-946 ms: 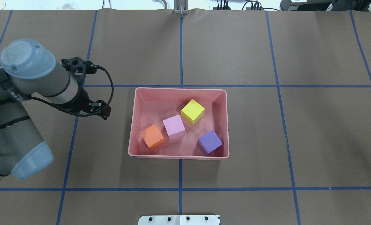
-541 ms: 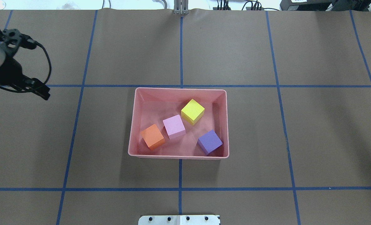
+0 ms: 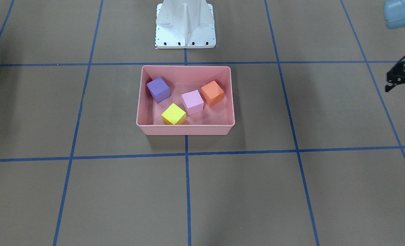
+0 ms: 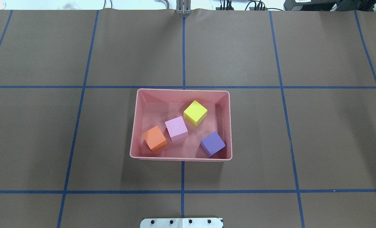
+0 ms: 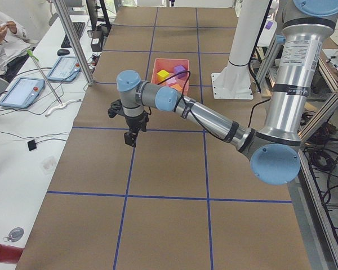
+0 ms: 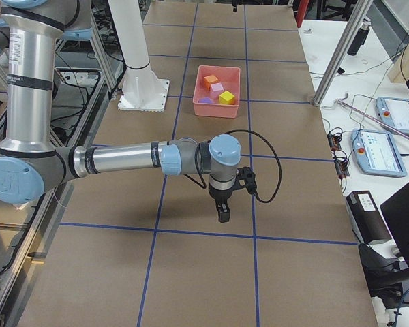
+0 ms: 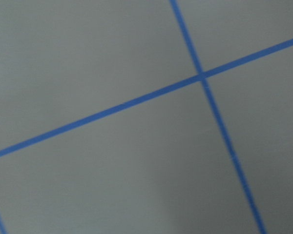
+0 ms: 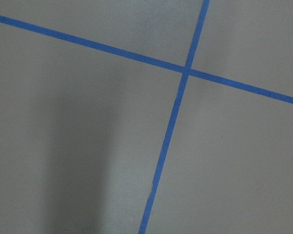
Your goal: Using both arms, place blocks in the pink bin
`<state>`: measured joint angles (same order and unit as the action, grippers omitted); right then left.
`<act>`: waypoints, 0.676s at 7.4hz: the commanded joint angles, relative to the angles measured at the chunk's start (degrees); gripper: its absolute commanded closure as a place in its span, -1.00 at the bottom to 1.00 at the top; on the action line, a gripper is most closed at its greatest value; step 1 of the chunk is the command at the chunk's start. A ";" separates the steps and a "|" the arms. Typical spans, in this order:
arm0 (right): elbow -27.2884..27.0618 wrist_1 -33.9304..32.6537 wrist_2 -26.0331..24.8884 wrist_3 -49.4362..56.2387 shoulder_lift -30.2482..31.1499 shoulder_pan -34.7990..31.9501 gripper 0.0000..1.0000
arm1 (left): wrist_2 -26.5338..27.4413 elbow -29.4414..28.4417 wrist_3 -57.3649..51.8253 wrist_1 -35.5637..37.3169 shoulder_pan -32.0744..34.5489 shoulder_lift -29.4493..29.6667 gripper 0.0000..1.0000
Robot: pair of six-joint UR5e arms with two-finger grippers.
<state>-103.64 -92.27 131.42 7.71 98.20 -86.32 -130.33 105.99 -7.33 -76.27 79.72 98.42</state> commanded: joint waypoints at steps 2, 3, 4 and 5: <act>0.28 0.43 0.24 -2.79 -0.02 -0.07 -1.00 | -0.27 -7.46 -11.65 -0.89 8.16 -5.04 -1.00; 0.28 0.43 0.24 -2.79 -0.20 -0.07 -1.00 | 0.07 -8.69 -11.13 -4.55 8.17 -7.43 -1.00; 0.28 0.43 0.24 -2.79 -0.29 -0.07 -1.00 | -0.27 -9.74 -11.04 -6.77 8.60 -7.20 -1.00; 0.37 0.43 0.24 -2.79 -0.37 -0.07 -1.00 | -0.28 -9.93 -11.12 -6.96 8.61 -7.54 -1.00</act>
<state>-103.34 -91.85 131.66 4.95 97.94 -86.40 -130.52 96.81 -18.38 -81.83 88.10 91.56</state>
